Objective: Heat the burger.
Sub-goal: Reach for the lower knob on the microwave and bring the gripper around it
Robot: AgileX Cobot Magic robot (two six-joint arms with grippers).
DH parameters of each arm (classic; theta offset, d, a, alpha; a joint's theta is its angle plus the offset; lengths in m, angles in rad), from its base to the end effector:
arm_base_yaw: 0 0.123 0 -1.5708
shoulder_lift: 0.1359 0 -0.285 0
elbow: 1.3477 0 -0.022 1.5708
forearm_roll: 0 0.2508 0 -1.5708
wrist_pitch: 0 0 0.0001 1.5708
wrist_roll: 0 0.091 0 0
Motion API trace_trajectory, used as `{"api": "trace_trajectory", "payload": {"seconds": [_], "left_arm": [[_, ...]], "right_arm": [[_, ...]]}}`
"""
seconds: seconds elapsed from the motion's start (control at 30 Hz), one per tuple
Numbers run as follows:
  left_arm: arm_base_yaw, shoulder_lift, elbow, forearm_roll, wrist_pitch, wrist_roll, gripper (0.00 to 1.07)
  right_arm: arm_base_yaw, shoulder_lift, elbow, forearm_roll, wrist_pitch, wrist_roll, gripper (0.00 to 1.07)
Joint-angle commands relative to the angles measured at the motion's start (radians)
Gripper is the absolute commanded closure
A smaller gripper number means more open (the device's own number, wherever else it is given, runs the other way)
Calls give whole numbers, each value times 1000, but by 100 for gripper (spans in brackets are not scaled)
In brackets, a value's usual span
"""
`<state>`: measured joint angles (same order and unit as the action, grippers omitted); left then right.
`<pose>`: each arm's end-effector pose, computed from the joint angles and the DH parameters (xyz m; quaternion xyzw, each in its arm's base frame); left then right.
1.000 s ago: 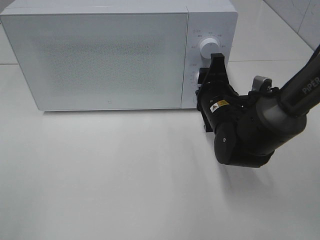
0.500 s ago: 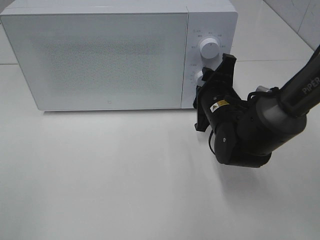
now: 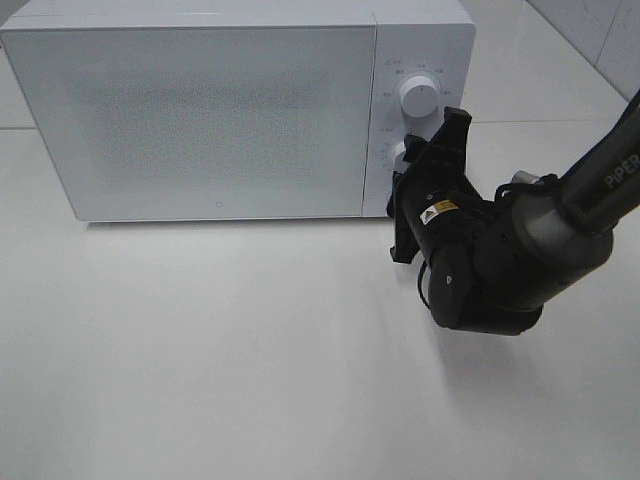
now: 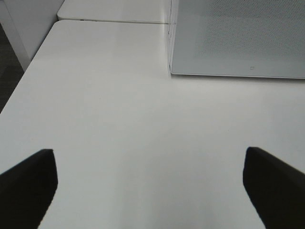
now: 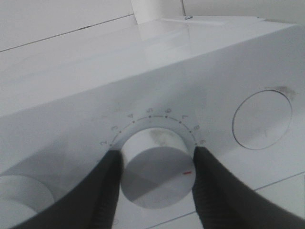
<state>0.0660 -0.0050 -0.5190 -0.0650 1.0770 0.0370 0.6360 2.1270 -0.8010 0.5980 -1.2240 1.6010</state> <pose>-0.0083 -0.0058 0.2813 -0.0104 0.8507 -0.0054 0.5255 0.3193 0.1759 0.1062 0.5513 0.4797 0.5477 0.4074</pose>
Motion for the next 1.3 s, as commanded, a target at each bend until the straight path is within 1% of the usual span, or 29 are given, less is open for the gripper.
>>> {"api": "trace_trajectory", "payload": {"seconds": [0.03, 0.2, 0.23, 0.27, 0.3, 0.33, 0.37, 0.4, 0.43, 0.47, 0.5, 0.53, 0.6, 0.7, 0.83, 0.9, 0.93, 0.97, 1.0, 1.03, 1.07, 1.1, 1.13, 1.23, 1.3], "left_arm": [[2, -6, 3, -6, -9, 1, 9], [2, -6, 3, -6, -9, 1, 9], [2, -6, 3, -6, -9, 1, 9], [2, -6, 3, -6, -9, 1, 9], [2, -6, 3, -6, -9, 1, 9], [2, -6, 3, -6, -9, 1, 9], [2, -6, 3, -6, -9, 1, 9], [2, -6, 3, -6, -9, 1, 9], [2, -6, 3, -6, -9, 1, 9], [2, -6, 3, -6, -9, 1, 9], [2, -6, 3, -6, -9, 1, 9], [2, -6, 3, -6, -9, 1, 9], [2, -6, 3, -6, -9, 1, 9], [2, -6, 3, -6, -9, 1, 9], [2, -6, 3, -6, -9, 1, 9], [2, -6, 3, -6, -9, 1, 9], [2, -6, 3, -6, -9, 1, 9], [2, -6, 3, -6, -9, 1, 9], [2, -6, 3, -6, -9, 1, 9], [2, -6, 3, -6, -9, 1, 9], [2, -6, 3, -6, -9, 1, 9], [2, -6, 3, -6, -9, 1, 9], [2, -6, 3, -6, -9, 1, 9], [2, -6, 3, -6, -9, 1, 9], [2, -6, 3, -6, -9, 1, 9]], "right_arm": [[8, -6, -25, -111, -203, -36, 106], [8, -6, -25, -70, -196, -58, 103], [8, -6, -25, -51, -196, -74, 100], [8, -6, -25, -51, -196, -74, 100], [8, -6, -25, -31, -196, -76, 96], [8, -6, -25, -31, -196, -76, 96], [8, -6, -25, -24, -195, -76, 94], [8, -6, -25, -9, -191, -76, 87], [8, -6, -25, -9, -191, -76, 87], [8, -6, -25, -2, -187, -76, 83], [8, -6, -25, 12, -172, -76, 76], [8, -6, -25, 12, -172, -76, 76], [8, -6, -25, 23, -147, -79, 67], [8, -6, -25, 48, -140, -103, 64], [8, -6, -25, 71, -137, -135, 63], [8, -6, -25, 73, -124, -145, 59], [8, -6, -25, 73, -124, -145, 59], [8, -6, -25, 73, -121, -150, 53], [8, -6, -25, 73, -121, -155, 51], [8, -6, -25, 73, -121, -155, 51], [8, -6, -25, 73, -121, -169, 45], [8, -6, -25, 73, -121, -169, 45], [8, -6, -24, 72, -118, -173, 41], [9, -6, -20, 68, -99, -173, 38], [9, -7, -9, 56, -77, -173, 37]]}}
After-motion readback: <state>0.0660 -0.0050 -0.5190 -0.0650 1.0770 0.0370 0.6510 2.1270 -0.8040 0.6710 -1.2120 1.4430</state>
